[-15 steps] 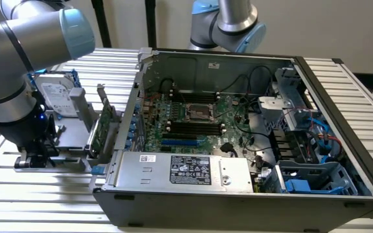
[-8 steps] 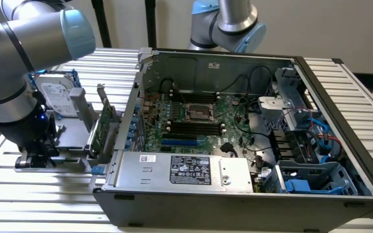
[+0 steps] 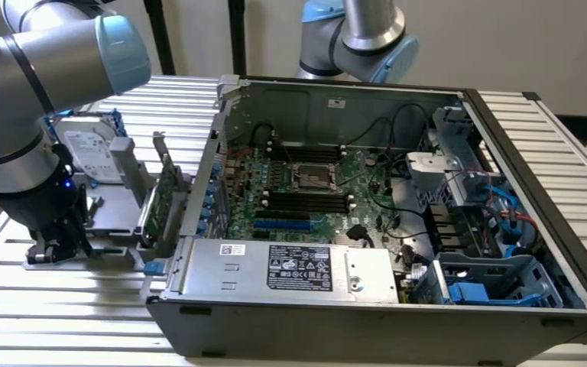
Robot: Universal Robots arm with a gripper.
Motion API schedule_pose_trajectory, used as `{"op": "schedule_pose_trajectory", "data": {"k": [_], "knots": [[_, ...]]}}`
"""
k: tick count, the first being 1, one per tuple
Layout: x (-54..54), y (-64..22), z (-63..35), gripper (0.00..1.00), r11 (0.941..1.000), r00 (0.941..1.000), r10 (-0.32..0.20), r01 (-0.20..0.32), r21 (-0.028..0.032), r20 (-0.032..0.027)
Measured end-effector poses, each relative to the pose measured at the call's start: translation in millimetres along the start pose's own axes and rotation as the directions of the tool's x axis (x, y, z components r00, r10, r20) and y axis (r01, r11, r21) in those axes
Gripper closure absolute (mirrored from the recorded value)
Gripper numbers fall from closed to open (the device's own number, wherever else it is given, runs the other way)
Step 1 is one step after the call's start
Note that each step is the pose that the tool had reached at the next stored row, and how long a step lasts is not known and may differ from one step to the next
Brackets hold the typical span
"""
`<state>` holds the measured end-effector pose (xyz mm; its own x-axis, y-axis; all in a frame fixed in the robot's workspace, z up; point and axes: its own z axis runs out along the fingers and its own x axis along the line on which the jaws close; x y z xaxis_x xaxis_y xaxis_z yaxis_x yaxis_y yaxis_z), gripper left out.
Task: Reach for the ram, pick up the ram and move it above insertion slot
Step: 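Pick up the ram and move it above insertion slot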
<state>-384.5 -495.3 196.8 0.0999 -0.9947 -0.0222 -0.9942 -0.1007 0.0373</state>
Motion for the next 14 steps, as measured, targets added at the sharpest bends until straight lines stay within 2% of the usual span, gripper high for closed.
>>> {"op": "schedule_pose_trajectory", "data": {"k": [14], "knots": [[0.2,-1.8,-0.1,0.86,0.9999,0.9999,0.017,-0.017,0.0002,0.0005]]}}
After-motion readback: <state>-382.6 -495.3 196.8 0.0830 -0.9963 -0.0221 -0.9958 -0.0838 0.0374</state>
